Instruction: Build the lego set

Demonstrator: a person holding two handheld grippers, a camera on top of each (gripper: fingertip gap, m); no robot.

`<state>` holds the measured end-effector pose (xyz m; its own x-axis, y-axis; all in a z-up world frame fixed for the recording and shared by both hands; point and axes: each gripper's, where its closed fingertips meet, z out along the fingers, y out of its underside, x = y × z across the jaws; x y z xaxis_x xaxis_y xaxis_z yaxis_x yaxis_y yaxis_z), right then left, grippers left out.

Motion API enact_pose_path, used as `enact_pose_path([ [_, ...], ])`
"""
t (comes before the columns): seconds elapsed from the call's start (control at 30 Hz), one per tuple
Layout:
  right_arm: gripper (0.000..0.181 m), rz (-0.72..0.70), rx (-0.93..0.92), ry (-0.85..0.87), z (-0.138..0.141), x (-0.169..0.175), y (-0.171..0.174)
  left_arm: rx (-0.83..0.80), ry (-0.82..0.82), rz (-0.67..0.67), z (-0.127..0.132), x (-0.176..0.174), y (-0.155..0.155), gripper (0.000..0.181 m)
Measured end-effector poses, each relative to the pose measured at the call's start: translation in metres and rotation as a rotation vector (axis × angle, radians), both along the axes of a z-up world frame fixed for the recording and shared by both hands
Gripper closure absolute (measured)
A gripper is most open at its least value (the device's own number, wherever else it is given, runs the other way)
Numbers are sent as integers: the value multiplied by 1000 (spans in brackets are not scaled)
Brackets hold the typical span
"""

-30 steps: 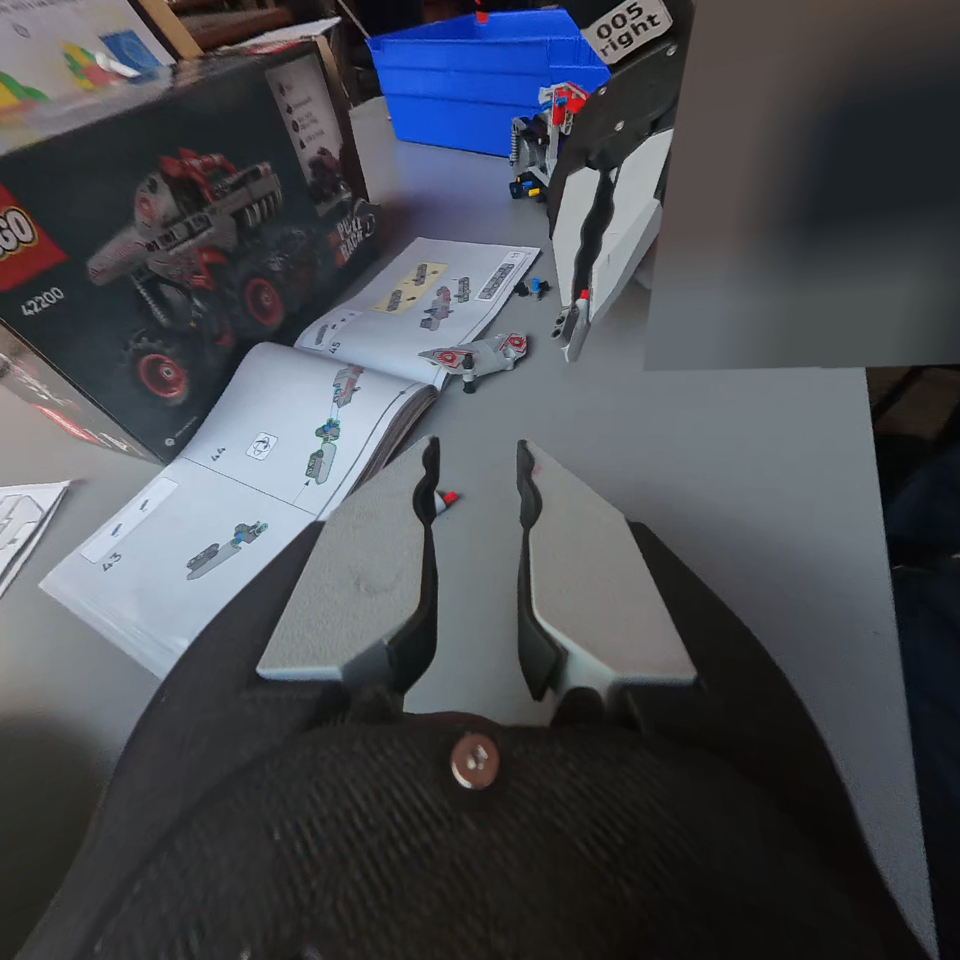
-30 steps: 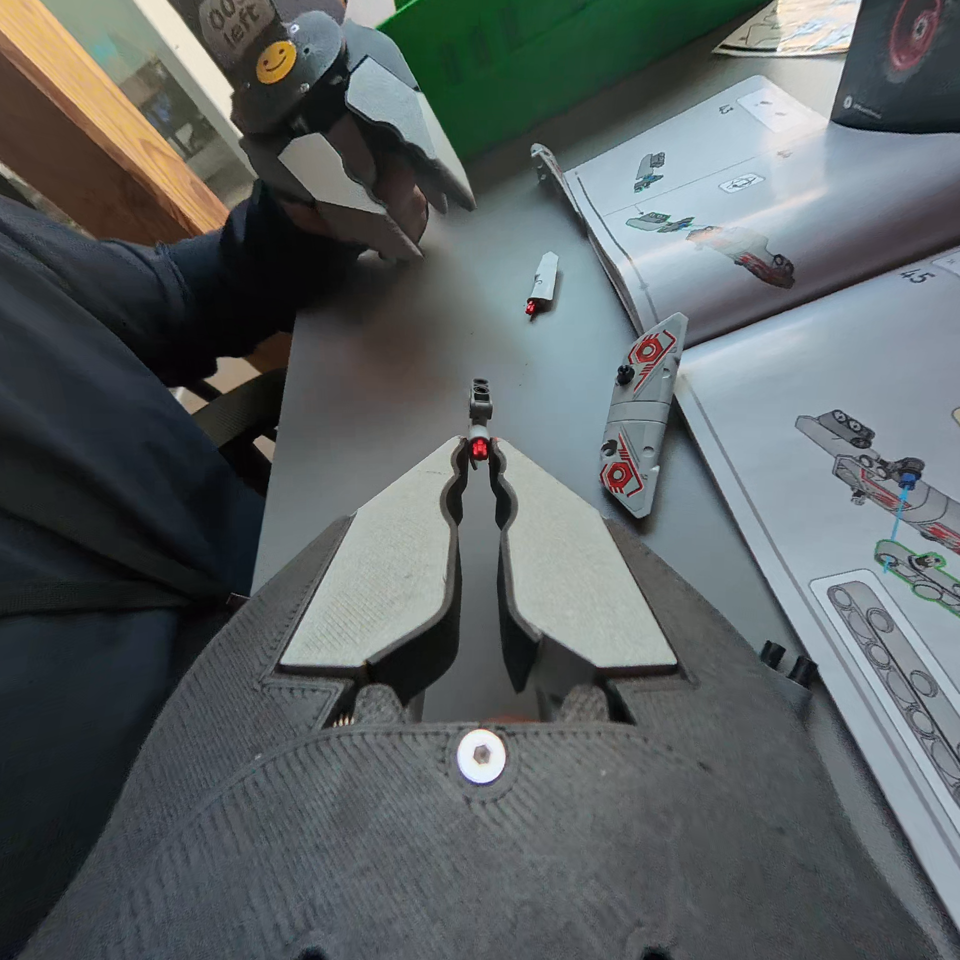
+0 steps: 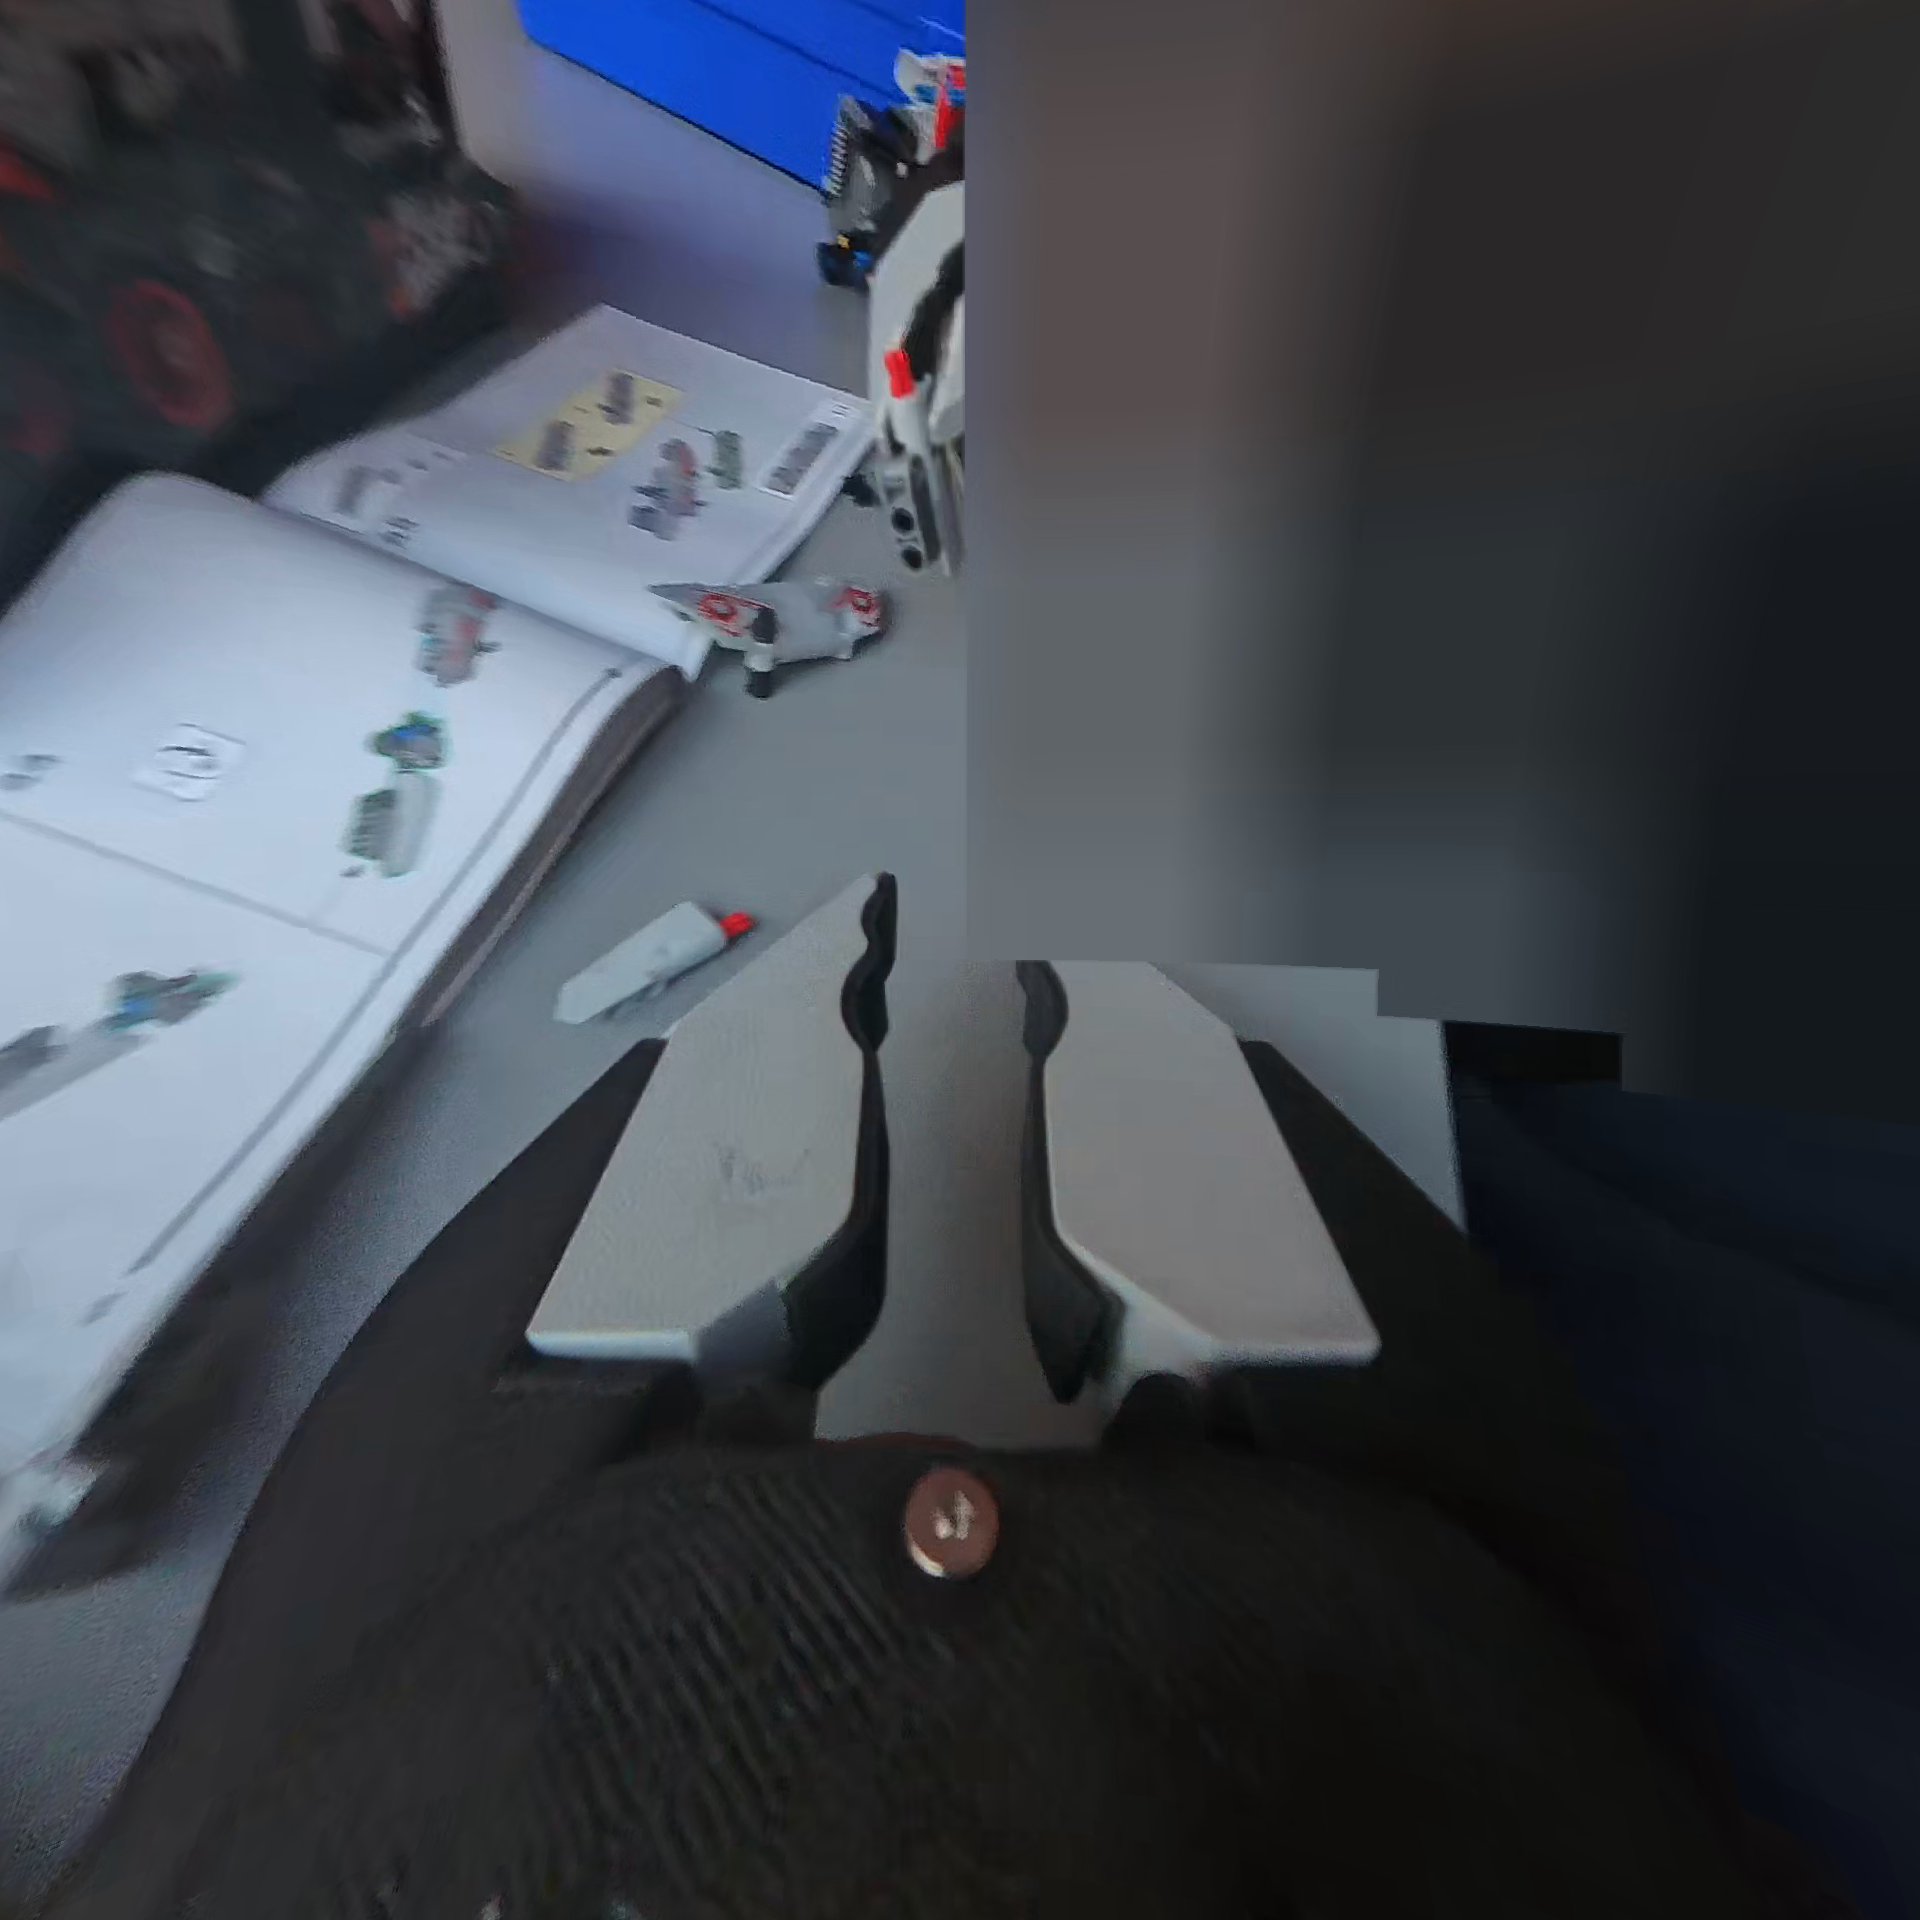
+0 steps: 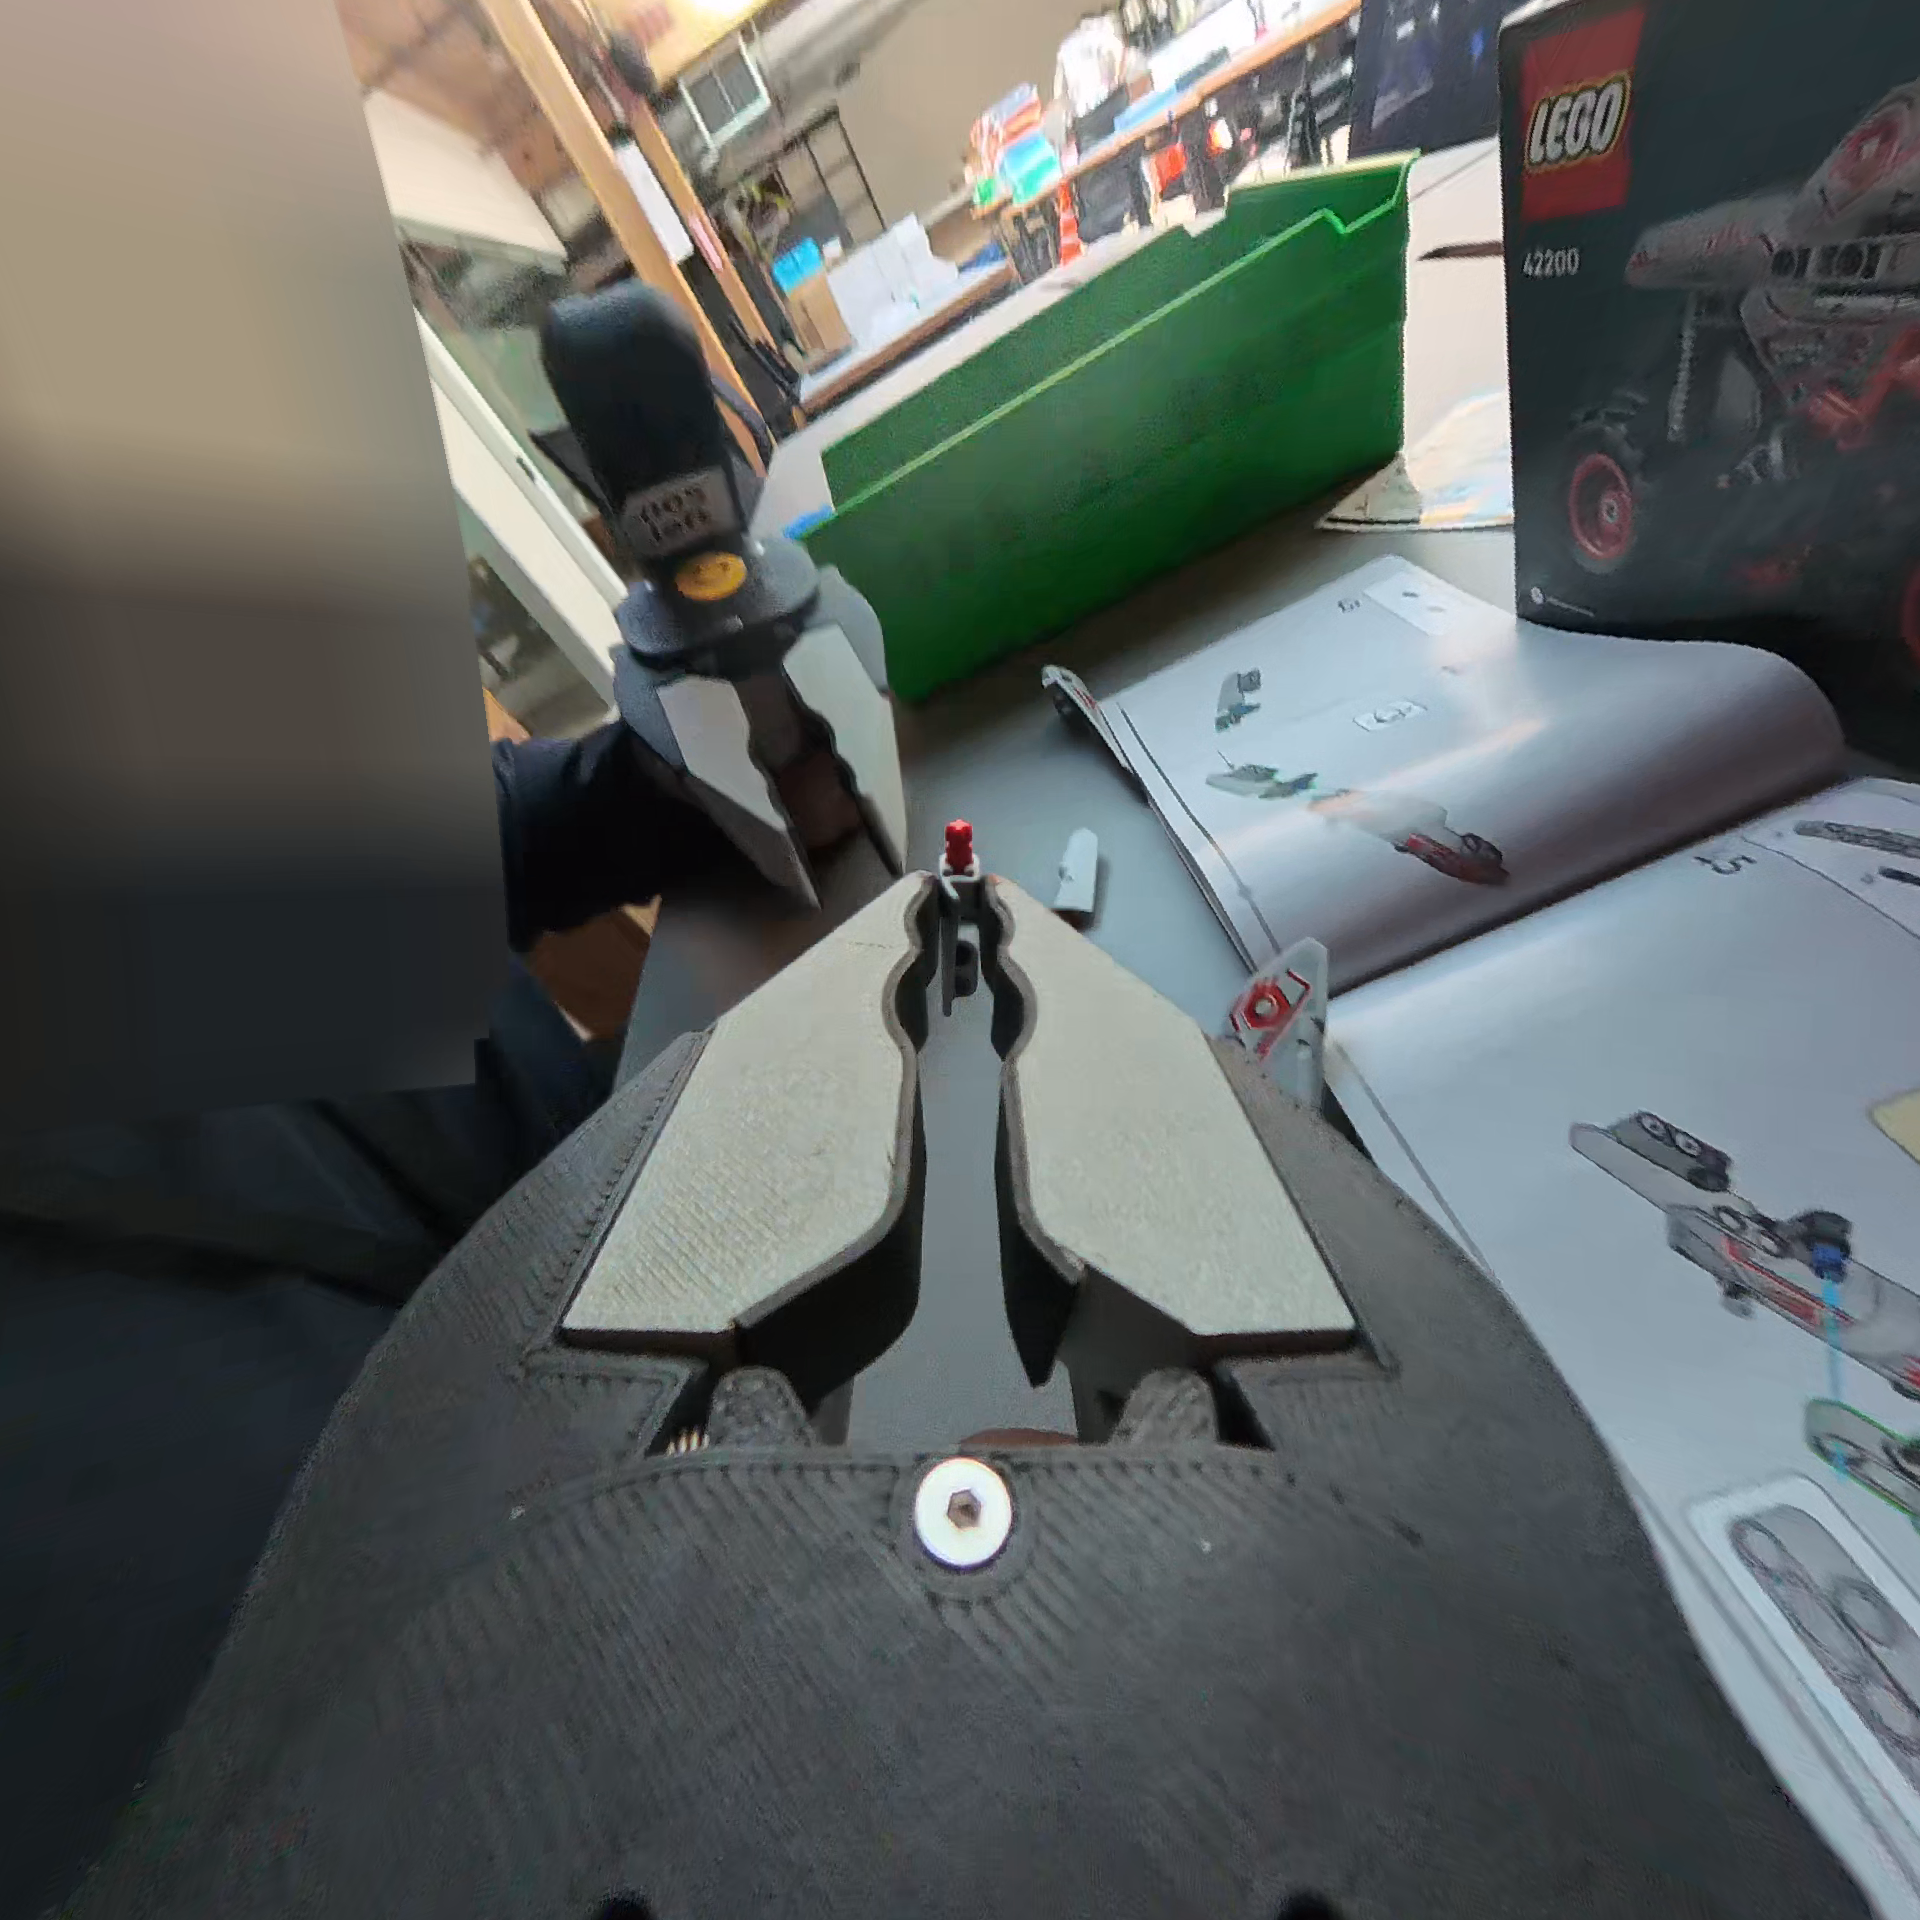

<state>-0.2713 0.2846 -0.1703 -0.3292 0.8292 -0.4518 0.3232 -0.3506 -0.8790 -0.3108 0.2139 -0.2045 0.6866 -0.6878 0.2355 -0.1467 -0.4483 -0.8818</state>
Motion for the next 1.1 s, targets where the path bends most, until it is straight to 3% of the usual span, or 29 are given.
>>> enact_pose_path([
  [0.03,178,-10,-33,19,5,-3,-2,-46,-43,-21,-1,8,2,164],
  [0.13,177,-9,-94,43,12,-11,-13,-129,-167,-93,3,32,5,166],
  [0.4,177,-36,-41,54,11,-23,-29,-183,-256,-49,5,44,31,157],
  [0.47,178,-38,-46,46,8,-23,-29,-154,-317,-24,13,38,35,170],
  [0.6,177,-40,-89,49,8,-25,-28,-168,-398,-13,19,32,38,175],
  [0.93,177,10,-45,6,-1,-21,-31,-157,-397,-6,20,22,32,177],
  [1.1,177,108,105,-92,-23,-10,-45,-283,-315,-81,2,21,12,178],
])
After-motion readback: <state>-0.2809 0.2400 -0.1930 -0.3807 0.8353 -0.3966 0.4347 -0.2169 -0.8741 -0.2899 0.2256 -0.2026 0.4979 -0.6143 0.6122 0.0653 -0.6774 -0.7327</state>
